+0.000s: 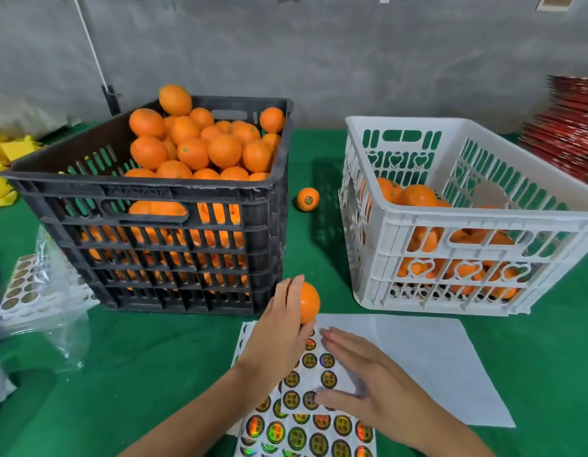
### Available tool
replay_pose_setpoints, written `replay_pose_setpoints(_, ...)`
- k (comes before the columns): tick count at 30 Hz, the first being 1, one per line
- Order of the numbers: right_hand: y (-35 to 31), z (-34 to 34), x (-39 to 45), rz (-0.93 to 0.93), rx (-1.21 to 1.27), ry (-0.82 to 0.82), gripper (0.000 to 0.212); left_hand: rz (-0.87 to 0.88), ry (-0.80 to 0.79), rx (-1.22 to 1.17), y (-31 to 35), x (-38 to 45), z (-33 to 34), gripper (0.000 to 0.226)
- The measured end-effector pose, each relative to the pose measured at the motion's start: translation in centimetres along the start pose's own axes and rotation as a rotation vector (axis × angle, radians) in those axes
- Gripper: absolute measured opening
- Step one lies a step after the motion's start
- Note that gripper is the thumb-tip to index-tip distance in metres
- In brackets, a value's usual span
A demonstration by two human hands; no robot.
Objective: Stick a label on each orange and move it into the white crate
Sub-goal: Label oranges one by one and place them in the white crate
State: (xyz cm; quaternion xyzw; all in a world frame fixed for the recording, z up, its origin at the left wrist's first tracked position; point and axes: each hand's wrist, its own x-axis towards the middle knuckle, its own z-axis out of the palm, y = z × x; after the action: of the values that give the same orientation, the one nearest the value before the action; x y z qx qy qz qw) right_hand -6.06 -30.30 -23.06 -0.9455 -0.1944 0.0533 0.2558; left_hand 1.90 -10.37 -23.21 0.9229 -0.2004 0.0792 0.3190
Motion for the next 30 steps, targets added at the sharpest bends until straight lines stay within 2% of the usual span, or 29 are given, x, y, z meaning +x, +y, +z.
replay_pose_setpoints(4, -0.1, -0.1, 0.4, -0.034, -0.012, 0.040, 0.081, -0.039, 0.035, -0.136, 0.0, 0.1, -0.5, 0.076)
replay_pose_setpoints(8, -0.2, 0.5, 0.6, -0.044, 0.013, 0.157, 0.060, -0.065, 0.076, -0.315, 1.0, -0.3, -0.1, 0.076)
replay_pose_setpoints(12, 0.0, 0.7, 0.9, -0.028, 0.110, 0.254, 0.045, -0.077, -0.027, -0.301, 0.8, -1.3, 1.3, 0.075)
replay_pose_setpoints(19, 0.5, -0.3, 1.0, -0.097, 0.225, 0.243, 0.029, -0.076, -0.074, -0.278, -0.1, -0.9, 1.2, 0.074)
replay_pose_setpoints(21, 0.2, -0.5, 0.8, -0.171, 0.168, 0.301, 0.024, -0.083, -0.076, -0.277, -0.3, -0.9, 1.1, 0.074)
replay_pose_setpoints(26, 0.6, -0.3, 0.2, -0.470, -0.233, 0.478, 0.017, -0.114, -0.082, -0.293, -0.4, -0.7, 0.9, 0.072)
replay_pose_setpoints(30, 1.0, -0.3, -0.2, -0.550, -0.393, 0.516, 0.017, -0.140, -0.077, -0.306, -0.3, -0.5, 0.5, 0.073)
